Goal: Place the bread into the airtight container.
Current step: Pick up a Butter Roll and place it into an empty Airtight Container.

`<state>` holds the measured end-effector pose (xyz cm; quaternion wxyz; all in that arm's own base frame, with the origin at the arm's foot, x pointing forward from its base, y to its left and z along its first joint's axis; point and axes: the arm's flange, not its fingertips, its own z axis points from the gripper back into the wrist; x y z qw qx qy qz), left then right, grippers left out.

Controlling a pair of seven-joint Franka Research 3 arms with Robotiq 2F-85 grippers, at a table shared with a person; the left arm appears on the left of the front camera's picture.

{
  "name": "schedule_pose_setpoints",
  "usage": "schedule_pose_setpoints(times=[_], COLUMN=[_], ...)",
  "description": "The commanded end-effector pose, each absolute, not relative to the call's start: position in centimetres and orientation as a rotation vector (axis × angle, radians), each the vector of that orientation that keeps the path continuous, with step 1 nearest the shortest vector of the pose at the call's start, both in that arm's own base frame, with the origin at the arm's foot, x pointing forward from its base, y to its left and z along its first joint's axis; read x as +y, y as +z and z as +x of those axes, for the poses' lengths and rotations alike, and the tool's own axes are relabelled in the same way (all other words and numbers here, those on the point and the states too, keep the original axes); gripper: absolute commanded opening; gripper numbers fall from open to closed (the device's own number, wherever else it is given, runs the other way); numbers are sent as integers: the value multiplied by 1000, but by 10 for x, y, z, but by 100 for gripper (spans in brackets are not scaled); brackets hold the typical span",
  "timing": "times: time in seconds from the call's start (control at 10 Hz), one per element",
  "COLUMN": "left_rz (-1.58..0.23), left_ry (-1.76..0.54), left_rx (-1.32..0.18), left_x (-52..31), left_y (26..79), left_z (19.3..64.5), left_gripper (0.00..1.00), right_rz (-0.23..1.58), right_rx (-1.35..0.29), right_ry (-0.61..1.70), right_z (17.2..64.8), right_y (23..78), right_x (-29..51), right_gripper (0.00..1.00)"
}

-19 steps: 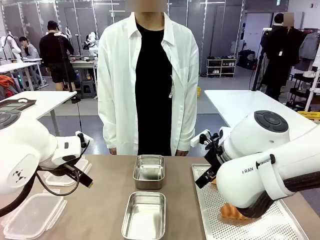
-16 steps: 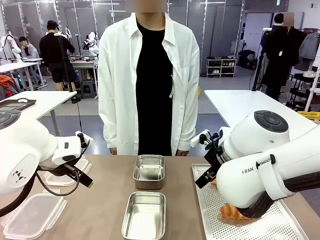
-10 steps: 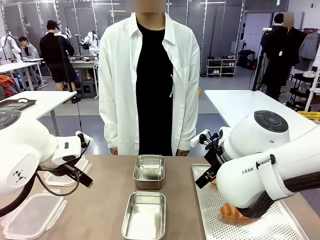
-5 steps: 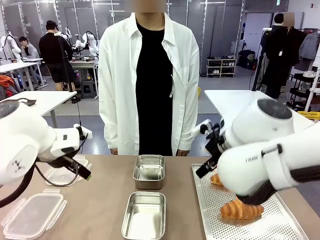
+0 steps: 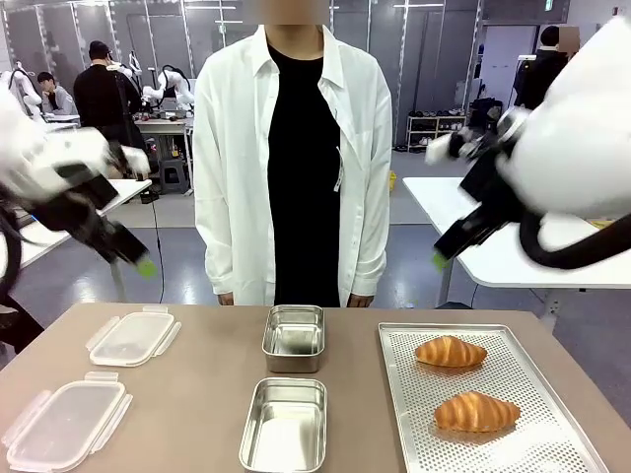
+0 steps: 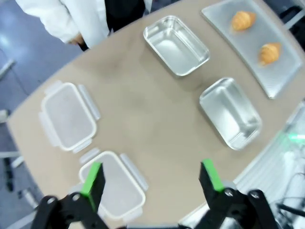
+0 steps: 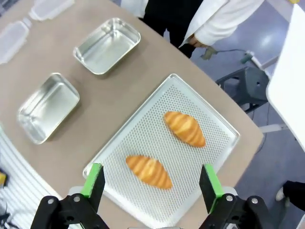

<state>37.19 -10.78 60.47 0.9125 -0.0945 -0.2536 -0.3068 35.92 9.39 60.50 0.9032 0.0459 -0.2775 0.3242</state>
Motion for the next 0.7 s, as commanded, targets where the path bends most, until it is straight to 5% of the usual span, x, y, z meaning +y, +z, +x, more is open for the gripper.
schedule_pose_setpoints(times=[0.0,0.6], left_rz=[-236,-284], left_ry=[-683,-639], left_rx=[-523,-699], left_x=[-60,12], left_y=[678,754], left_z=[342,267], left_gripper=[100,100], right_rz=[133,97], right_rx=[-594,-652], right_ry=[722,701], right_z=[324,241], right_y=[656,704], right_x=[47,-59], right_gripper=[100,100])
